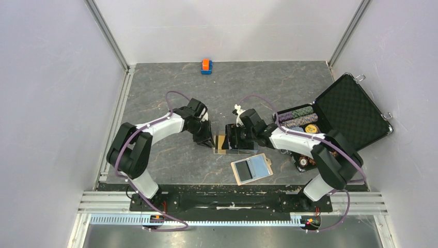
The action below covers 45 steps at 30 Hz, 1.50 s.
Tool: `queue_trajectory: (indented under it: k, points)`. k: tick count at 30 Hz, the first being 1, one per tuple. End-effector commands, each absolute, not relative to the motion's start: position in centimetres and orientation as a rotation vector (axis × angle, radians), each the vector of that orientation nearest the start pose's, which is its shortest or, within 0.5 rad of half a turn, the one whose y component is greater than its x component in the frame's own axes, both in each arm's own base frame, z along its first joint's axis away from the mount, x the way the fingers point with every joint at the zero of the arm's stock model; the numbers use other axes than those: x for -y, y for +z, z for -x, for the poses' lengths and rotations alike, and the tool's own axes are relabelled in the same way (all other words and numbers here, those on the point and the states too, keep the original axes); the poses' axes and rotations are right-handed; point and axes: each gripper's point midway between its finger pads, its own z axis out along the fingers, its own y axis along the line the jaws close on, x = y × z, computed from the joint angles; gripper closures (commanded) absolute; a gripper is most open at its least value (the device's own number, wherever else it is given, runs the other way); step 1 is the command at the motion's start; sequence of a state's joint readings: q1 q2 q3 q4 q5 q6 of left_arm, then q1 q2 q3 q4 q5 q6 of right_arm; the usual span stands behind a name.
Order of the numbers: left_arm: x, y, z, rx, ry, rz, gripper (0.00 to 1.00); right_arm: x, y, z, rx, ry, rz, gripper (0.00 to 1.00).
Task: Put the credit cards into the card holder
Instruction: Pick up the credit card from the storage box.
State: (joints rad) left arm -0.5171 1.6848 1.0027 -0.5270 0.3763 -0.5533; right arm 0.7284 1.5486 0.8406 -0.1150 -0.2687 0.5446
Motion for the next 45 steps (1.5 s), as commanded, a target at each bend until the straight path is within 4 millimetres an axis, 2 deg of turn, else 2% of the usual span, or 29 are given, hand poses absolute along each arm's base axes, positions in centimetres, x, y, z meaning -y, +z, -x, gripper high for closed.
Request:
queue_trajectory:
  k: [1,4,9,12,16,18,22,23,31,34,40,45]
  points:
    - [23.1,6.0,-24.6,-2.884,-0.805,-0.044,0.73,-32.1,7.0,-25.8,-2.462,0.928,0.356,0.28]
    - [22.8,5.7,-24.6,-2.897,-0.795,-0.058,0.74,-32.4,5.9,-26.2,-2.482,0.913,0.341,0.33]
    - [22.6,4.9,-24.5,-2.925,-0.768,-0.083,0.82,-33.2,4.9,-27.0,-2.490,0.905,0.338,0.46]
    - [22.4,4.5,-24.3,-2.937,-0.758,-0.080,0.87,-33.2,3.9,-27.0,-2.519,0.877,0.350,0.50]
    - [22.5,4.4,-24.2,-2.940,-0.770,-0.080,0.91,-33.8,3.3,-26.8,-2.537,0.885,0.370,0.61]
    - [22.5,4.3,-24.2,-2.940,-0.774,-0.081,0.93,-34.1,3.2,-26.7,-2.542,0.892,0.376,0.70]
    - [22.6,4.2,-24.2,-2.944,-0.777,-0.082,0.95,-34.3,4.0,-27.0,-2.519,0.900,0.380,0.98]
    - [22.6,4.2,-24.2,-2.945,-0.779,-0.082,0.95,-34.4,4.4,-27.2,-2.507,0.902,0.379,1.00]
    - [22.5,4.0,-24.1,-2.949,-0.765,-0.085,0.96,-34.1,7.2,-27.3,-2.486,0.879,0.405,1.00]
    - [22.4,4.0,-24.1,-2.950,-0.764,-0.085,0.96,-34.0,7.7,-27.4,-2.489,0.861,0.423,1.00]
    - [22.3,3.8,-24.0,-2.955,-0.758,-0.093,0.96,-34.2,7.5,-26.8,-2.505,0.885,0.439,0.91]
    - [22.3,3.7,-23.9,-2.960,-0.756,-0.096,0.96,-35.2,8.4,-26.5,-2.480,0.970,0.427,0.83]
